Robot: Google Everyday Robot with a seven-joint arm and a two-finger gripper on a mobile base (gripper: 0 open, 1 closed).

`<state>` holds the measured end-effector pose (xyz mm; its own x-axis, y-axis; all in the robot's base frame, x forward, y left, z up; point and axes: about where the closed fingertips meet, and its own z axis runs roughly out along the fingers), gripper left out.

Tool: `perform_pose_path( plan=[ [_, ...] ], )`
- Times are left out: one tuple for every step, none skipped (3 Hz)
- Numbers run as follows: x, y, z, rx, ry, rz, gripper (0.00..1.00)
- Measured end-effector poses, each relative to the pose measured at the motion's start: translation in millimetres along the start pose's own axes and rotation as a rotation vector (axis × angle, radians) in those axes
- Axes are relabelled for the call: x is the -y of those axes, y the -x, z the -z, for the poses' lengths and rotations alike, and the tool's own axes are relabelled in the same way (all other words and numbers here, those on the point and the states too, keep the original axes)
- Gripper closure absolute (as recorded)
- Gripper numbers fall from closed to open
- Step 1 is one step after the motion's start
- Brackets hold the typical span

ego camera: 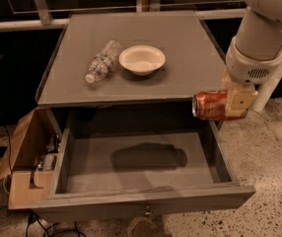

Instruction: Place coke can into top drawer

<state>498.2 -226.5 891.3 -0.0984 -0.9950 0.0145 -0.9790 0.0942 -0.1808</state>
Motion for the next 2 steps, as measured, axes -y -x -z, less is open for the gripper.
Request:
perform_pose_path(
  plan=[
    [-2.3,0.9,-4.5,0.003,0.009,0.001,1.0],
    [-2.1,0.9,-6.8,0.012,0.01,-0.003,1.0]
  ],
)
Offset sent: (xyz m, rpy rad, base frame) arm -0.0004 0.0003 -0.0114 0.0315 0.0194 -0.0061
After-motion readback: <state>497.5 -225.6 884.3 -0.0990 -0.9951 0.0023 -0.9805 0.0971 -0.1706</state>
